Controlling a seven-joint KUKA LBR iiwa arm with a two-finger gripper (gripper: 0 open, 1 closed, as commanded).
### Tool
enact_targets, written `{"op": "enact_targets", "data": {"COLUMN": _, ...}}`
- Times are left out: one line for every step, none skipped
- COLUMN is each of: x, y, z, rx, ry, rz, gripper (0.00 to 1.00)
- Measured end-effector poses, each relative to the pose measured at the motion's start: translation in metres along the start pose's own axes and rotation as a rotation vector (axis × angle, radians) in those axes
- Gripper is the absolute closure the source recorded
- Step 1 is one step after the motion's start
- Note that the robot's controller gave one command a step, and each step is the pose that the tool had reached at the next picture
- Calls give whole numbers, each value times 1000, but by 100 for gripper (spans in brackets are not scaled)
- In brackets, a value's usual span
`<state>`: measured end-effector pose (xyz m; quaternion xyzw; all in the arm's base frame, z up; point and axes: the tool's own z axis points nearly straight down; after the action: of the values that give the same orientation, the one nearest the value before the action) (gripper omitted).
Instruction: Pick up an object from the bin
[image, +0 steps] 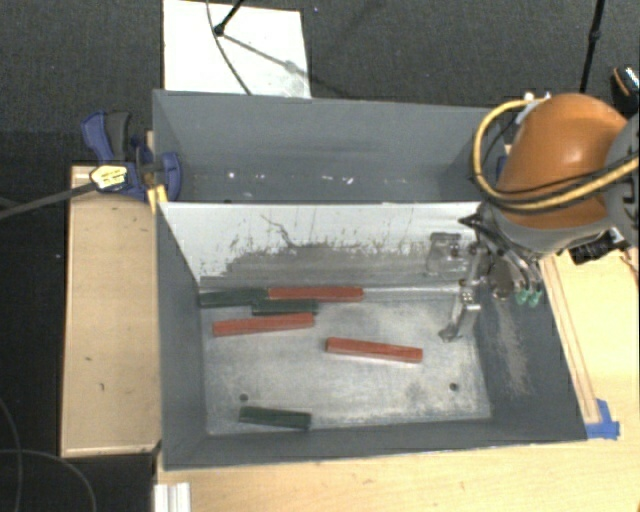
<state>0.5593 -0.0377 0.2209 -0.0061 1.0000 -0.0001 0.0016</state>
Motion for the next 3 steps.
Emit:
{"op": "enact_targets", "data": {"x": -12, "y": 114, "z": 82, "rx": -4, "ry": 6, "rz": 55, "gripper": 0}}
{"op": "enact_targets", "data": {"x": -14, "y": 97, "z": 151, "rx": 0, "ry": 1, "rz": 328, "gripper": 0}}
{"op": "enact_targets", "data": {"x": -14, "y": 98, "z": 150, "rx": -1, "ry": 0, "rz": 322, "gripper": 100}}
